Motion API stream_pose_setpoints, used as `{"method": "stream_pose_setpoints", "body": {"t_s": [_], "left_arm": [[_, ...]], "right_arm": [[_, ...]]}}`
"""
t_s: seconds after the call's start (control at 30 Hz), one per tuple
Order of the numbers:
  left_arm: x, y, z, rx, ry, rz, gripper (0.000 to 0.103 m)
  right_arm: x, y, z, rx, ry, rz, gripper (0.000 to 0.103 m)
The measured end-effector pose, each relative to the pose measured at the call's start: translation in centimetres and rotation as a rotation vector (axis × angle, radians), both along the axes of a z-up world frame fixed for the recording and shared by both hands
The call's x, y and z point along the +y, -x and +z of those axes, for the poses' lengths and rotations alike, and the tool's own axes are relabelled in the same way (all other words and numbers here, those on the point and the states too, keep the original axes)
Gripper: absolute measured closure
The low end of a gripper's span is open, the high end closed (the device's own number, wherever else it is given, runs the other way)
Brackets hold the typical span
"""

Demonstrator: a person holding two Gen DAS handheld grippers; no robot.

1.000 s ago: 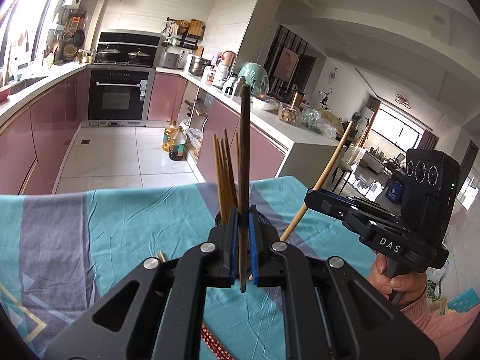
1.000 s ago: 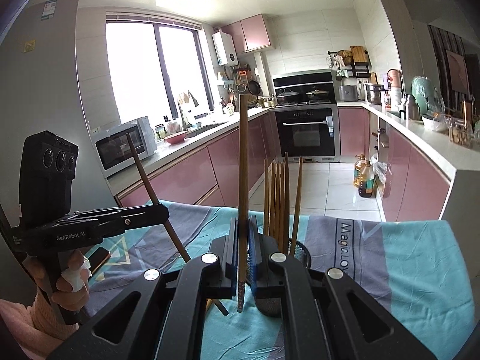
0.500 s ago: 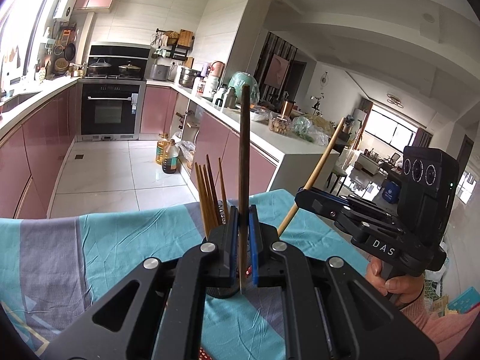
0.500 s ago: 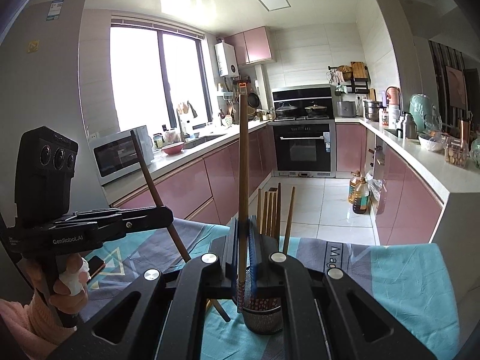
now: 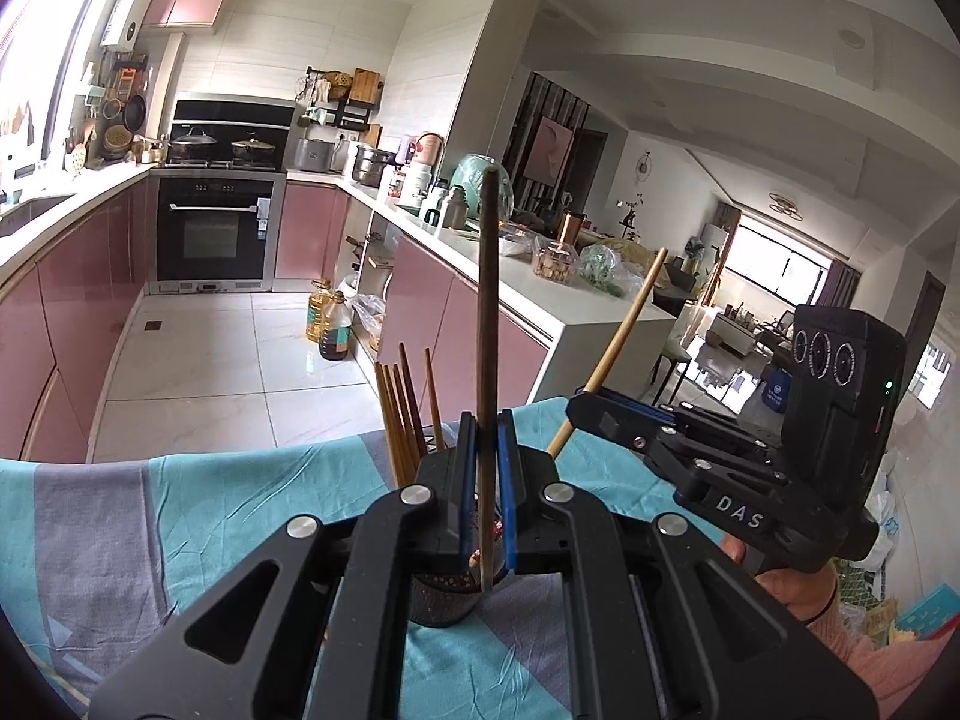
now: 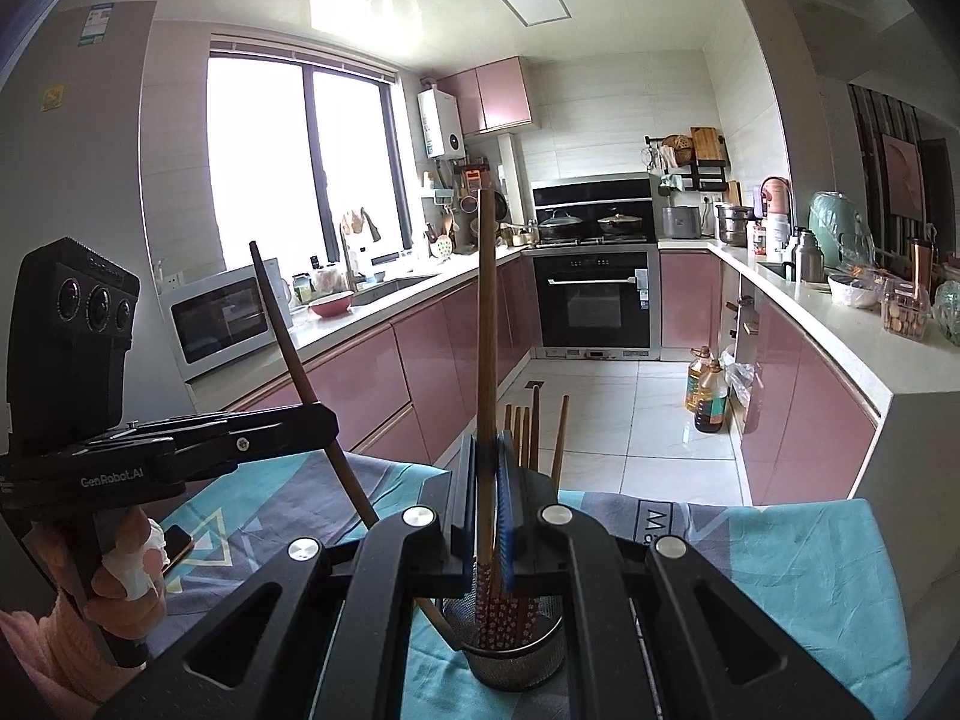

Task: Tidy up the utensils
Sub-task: 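Raise the right tool's chopstick upright over the mesh cup while the left tool carries its chopstick there, then lower the right tool's chopstick into the mesh cup and open while the left tool releases its own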

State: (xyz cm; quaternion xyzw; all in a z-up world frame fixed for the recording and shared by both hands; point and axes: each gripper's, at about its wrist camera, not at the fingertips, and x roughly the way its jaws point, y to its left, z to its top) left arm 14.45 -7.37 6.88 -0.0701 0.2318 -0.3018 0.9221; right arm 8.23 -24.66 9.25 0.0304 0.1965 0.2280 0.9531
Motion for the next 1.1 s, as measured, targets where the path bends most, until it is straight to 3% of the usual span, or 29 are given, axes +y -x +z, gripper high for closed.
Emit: {"method": "stream_pose_setpoints", "body": {"t_s": [0.43,1.1], "left_arm": [[-0.9,-1.2,-1.2,0.029,-0.032,0.039,0.096],[-2.6,-2.4,-1.6,0.086,-0.149,0.007,0.096]], "right_arm": [[0.3,-1.8,-1.3,0.039,0.020,-0.025,0.097],[0.6,-2.2,-3.1,0.101,0.058,-0.014,0.097]]}}
